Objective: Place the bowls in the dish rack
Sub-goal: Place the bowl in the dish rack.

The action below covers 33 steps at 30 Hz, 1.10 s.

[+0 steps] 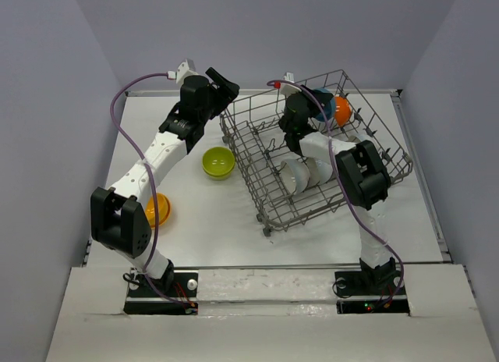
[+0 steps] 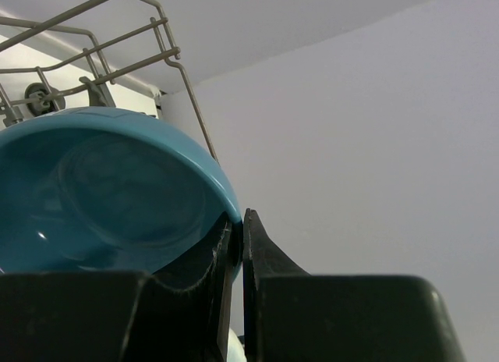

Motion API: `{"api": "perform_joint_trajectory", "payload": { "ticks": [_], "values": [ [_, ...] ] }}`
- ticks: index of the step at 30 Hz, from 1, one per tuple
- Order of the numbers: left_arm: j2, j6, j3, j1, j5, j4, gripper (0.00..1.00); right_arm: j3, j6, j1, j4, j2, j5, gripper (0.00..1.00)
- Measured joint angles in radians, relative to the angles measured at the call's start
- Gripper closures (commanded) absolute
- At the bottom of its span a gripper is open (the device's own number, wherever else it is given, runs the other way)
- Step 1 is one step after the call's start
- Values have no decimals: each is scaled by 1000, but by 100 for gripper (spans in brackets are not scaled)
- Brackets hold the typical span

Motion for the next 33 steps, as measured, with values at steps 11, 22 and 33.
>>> {"api": "perform_joint_trajectory", "payload": {
  "ticks": [11, 22, 33],
  "values": [
    [0, 0, 0, 0, 0, 0, 18, 0, 20, 0, 2, 2, 2, 87],
    [0, 0, 0, 0, 0, 0, 18, 7, 113, -2, -80, 2, 8, 71],
    [0, 0, 0, 0, 0, 0, 18, 7, 181, -2, -168, 2, 2, 64]
  ]
}}
